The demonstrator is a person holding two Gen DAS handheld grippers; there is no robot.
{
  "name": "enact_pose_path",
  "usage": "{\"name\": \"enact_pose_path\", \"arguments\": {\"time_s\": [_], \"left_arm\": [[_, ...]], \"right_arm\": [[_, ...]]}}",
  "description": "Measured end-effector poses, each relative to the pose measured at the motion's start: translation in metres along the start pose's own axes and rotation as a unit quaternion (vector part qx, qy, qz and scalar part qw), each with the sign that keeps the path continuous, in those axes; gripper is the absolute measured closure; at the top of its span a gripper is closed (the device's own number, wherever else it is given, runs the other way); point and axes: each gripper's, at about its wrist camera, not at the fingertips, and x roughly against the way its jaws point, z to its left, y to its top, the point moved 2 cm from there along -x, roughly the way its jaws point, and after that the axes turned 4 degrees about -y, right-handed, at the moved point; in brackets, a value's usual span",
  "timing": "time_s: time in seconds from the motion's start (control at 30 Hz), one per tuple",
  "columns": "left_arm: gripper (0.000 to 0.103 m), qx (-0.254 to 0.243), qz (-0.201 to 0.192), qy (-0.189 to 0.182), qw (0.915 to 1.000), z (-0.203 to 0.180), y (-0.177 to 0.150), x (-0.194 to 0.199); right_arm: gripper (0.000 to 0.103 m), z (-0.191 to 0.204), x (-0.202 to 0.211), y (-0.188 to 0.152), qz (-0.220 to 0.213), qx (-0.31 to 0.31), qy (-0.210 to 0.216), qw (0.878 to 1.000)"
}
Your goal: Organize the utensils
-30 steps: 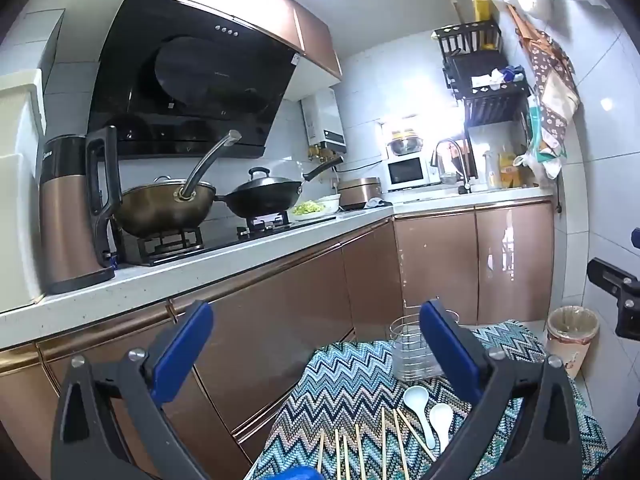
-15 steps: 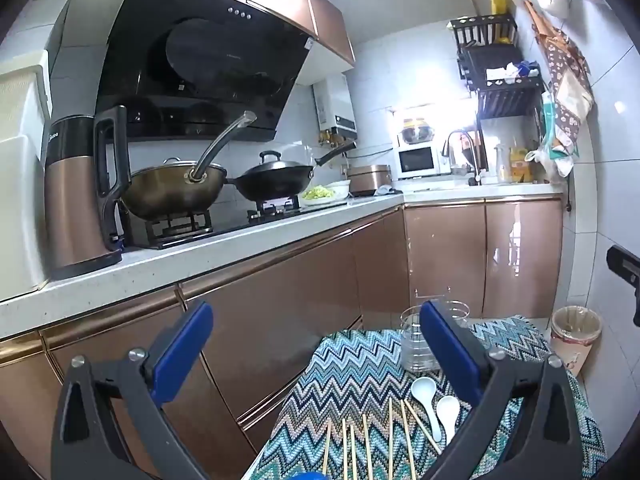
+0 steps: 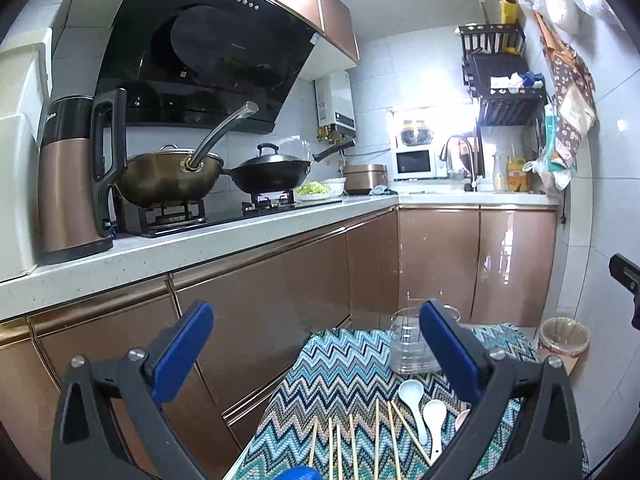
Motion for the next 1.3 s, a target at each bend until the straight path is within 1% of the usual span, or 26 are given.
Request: {"name": "enact_pose_path", "arguments": {"time_s": [0.13, 0.23, 0.5, 0.8, 0.93, 1.17, 1.3], "left_arm": [[0.000, 0.000, -0.007, -0.008, 0.9999, 0.000, 0.002, -0.002], [0.000, -0.005, -0.001, -0.017, 0.9998, -0.003, 0.003, -0.005], [0.000, -0.022, -0.003, -0.042, 0.9989, -0.020, 0.006, -0.015], [0.000, -0.028, -0.015, -0.045, 0.9985, -0.031, 0.012, -0.025], [0.000, -0.031, -0.021, -0.042, 0.9984, -0.034, 0.014, -0.028], [0.000, -0.034, -0.032, -0.027, 0.9985, -0.035, 0.017, -0.031], [0.000, -0.023, -0.031, -0.025, 0.9989, -0.030, 0.018, -0.033]], "right_arm": [[0.000, -0.002, -0.003, -0.002, 0.000, 0.003, -0.002, 1.000], [0.000, -0.001, -0.007, -0.003, 0.002, 0.005, -0.003, 1.000], [0.000, -0.001, -0.013, -0.004, 0.001, 0.005, -0.007, 1.000], [0.000, -0.005, -0.029, -0.003, 0.000, 0.005, -0.005, 1.000], [0.000, -0.006, -0.030, -0.005, -0.005, 0.000, -0.006, 1.000], [0.000, -0.010, -0.025, -0.003, -0.039, -0.017, 0.002, 0.999], [0.000, -0.008, -0.025, -0.002, -0.041, -0.025, 0.017, 0.999]]}}
